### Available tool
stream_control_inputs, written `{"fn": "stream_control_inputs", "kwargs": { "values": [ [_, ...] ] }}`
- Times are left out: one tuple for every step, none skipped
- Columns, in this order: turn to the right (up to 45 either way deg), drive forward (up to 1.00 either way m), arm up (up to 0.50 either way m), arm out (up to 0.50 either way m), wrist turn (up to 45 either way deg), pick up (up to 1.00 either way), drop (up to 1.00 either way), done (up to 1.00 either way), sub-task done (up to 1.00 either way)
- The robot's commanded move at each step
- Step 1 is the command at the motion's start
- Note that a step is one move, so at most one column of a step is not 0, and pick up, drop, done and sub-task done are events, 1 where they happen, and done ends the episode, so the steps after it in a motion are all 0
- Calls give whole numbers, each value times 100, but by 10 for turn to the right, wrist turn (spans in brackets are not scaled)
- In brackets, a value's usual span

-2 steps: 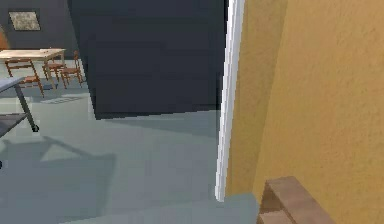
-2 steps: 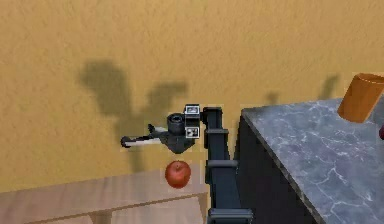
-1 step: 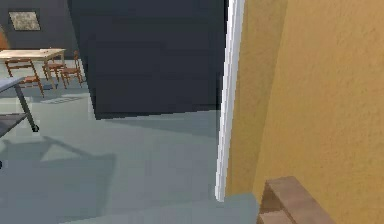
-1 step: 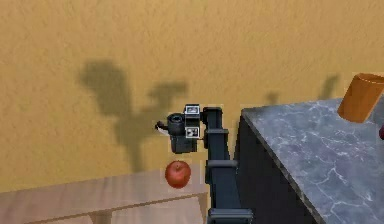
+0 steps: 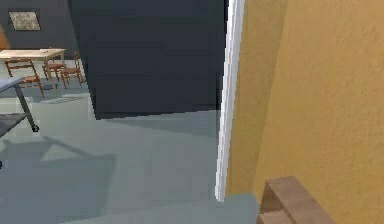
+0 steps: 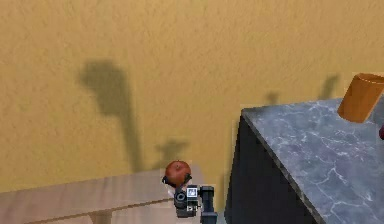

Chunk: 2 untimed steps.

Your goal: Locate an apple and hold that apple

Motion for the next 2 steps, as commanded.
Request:
{"fn": "stream_control_inputs", "kwargs": {
  "values": [
    [0,0,0,0,0,100,0,0,0],
    [0,0,10,0,0,0,0,0,0]
  ]
}}
